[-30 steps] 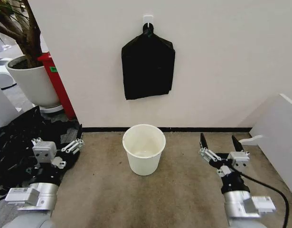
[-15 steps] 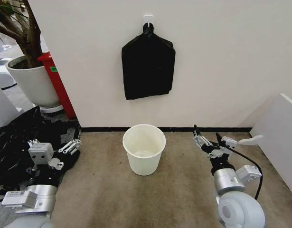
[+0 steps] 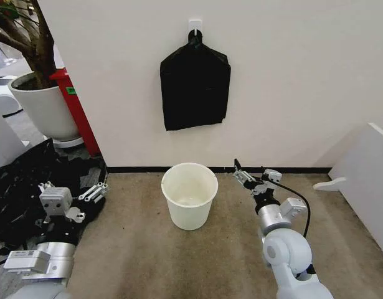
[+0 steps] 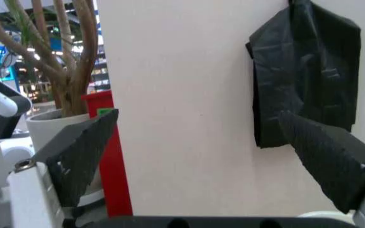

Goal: Place the garbage bag over the trash bin.

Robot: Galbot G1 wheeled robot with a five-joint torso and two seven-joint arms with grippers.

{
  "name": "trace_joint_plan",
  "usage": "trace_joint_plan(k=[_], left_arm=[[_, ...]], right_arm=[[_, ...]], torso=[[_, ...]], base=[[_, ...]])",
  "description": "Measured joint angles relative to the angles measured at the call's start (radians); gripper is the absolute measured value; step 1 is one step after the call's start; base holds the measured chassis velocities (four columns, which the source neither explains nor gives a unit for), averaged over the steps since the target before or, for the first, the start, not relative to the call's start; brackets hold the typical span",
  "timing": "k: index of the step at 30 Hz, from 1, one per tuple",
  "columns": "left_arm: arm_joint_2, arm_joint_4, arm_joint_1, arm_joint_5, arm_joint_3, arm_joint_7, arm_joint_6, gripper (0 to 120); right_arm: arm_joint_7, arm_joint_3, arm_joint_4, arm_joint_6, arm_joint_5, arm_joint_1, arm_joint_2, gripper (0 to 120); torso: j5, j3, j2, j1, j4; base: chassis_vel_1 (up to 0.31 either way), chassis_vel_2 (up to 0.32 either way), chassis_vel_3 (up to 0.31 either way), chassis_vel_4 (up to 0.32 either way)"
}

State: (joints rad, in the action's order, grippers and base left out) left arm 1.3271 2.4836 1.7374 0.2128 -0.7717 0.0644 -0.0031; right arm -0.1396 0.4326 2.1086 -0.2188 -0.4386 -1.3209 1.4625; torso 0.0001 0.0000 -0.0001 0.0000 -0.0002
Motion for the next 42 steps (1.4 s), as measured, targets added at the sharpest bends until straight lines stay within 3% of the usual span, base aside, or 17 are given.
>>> trace_joint_plan(k=[10,15,19,25,29,31,35,39,42], left_arm=[[0.002,0.006,0.003,-0.002,0.001,-0.002,0.001,100],[-0.001,0.007,0.007,0.003,0.001,0.001,-0.002,100],[-0.030,-0.002,0.004,0.010,-0.004,0.006,-0.012,100],[-0.037,-0.005,0.003,0.006,0.000,0.010,-0.015,100],[-0.034,-0.009,0.008,-0.004,0.002,0.011,-0.018,100],[-0.034,-0.009,0.008,-0.004,0.002,0.011,-0.018,100],[-0.035,-0.010,0.010,-0.012,-0.001,0.011,-0.017,100],[-0.035,-0.012,0.017,-0.027,-0.001,0.008,-0.017,100],[-0.034,-0.014,0.031,-0.049,0.003,0.004,-0.025,100]], right_arm=[[0.002,0.009,0.009,0.003,-0.008,-0.011,-0.004,100],[-0.003,0.001,-0.006,0.008,-0.115,0.053,-0.037,100],[-0.013,-0.027,-0.066,0.037,-0.239,0.187,-0.092,100],[-0.075,-0.095,-0.167,0.038,-0.426,0.370,-0.111,100],[-0.124,-0.152,-0.262,0.044,-0.515,0.527,-0.090,100],[-0.126,-0.154,-0.265,0.044,-0.518,0.532,-0.089,100],[-0.159,-0.208,-0.388,0.046,-0.637,0.721,-0.047,100],[-0.159,-0.224,-0.427,0.048,-0.673,0.772,-0.040,100],[-0.185,-0.265,-0.491,0.072,-0.811,0.886,-0.018,100]], torso=[[-0.0001,0.000,0.000,0.000,0.0001],[-0.0001,0.000,0.000,0.000,0.0001],[0.0000,0.000,0.000,0.000,0.0000],[0.0000,0.000,0.000,0.000,0.0001],[0.0000,0.000,0.000,0.000,0.0003],[-0.0001,0.000,0.000,0.000,0.0002],[-0.0003,0.000,0.000,0.000,0.0005],[-0.0002,0.000,0.000,0.000,0.0001],[-0.0002,0.000,0.000,0.000,0.0001]], base=[[0.000,0.000,0.000,0.000],[0.000,0.000,0.000,0.000],[0.000,0.000,0.000,0.000],[0.000,0.000,0.000,0.000],[0.000,0.000,0.000,0.000],[0.000,0.000,0.000,0.000],[0.000,0.000,0.000,0.000],[0.000,0.000,0.000,0.000],[0.000,0.000,0.000,0.000]])
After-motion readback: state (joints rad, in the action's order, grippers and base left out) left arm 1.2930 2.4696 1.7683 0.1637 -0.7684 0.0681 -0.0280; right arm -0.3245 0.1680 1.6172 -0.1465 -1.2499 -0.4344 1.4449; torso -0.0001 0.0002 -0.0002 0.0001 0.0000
